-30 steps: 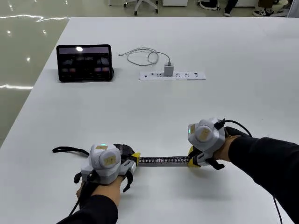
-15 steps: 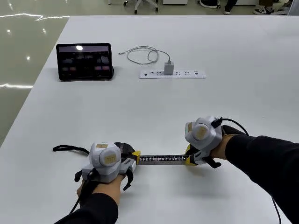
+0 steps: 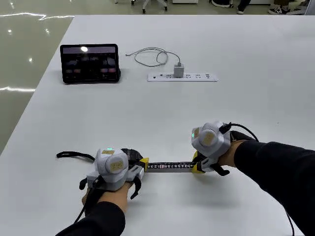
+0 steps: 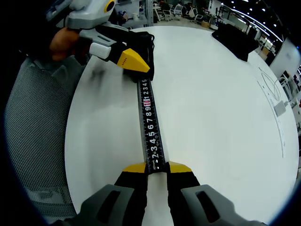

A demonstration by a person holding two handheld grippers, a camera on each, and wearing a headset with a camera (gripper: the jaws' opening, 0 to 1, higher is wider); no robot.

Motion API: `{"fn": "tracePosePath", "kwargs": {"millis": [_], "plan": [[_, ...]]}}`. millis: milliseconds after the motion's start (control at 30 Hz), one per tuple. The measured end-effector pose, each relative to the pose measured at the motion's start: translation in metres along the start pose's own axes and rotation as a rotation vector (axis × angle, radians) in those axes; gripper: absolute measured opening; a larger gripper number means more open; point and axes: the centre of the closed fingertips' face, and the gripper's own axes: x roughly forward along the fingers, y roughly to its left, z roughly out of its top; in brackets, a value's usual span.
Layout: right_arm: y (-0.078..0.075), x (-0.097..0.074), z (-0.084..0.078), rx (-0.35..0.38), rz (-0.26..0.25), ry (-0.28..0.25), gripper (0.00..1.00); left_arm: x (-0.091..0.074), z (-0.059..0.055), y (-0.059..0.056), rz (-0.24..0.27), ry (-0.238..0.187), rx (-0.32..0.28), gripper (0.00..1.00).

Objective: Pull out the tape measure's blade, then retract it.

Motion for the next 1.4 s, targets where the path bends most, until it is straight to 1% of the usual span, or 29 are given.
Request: {"fn": "tracePosePath", "kwargs": {"millis": [200, 333, 533, 733, 833, 933, 1400], "plan": [[0.001, 0.001, 0.003, -0.002, 0.001, 0.002, 0.11, 0.000, 0.000, 0.000, 0.000, -0.003, -0.002, 0.63], [0.001, 0.003, 0.006, 0.005, 0.001, -0.007, 0.11, 0.000, 0.000, 0.000, 0.001, -0.002, -0.001, 0.63], [0.002, 0.004, 0.011, -0.005, 0.004, -0.024, 0.10, 0.000, 0.000, 0.000, 0.000, 0.000, -0.001, 0.63], [0.003, 0.004, 0.013, 0.006, 0.005, -0.029, 0.10, 0.000, 0.000, 0.001, 0.000, 0.001, -0.002, 0.63], [0.003, 0.004, 0.015, -0.003, 0.009, -0.031, 0.10, 0.000, 0.000, 0.001, 0.000, 0.002, -0.002, 0.63], [0.003, 0.005, 0.016, 0.003, 0.012, -0.034, 0.10, 0.000, 0.000, 0.001, 0.000, 0.002, -0.002, 0.63], [0.004, 0.007, 0.024, 0.003, 0.004, -0.047, 0.10, 0.000, 0.000, 0.001, -0.004, 0.009, -0.006, 0.63]]}}
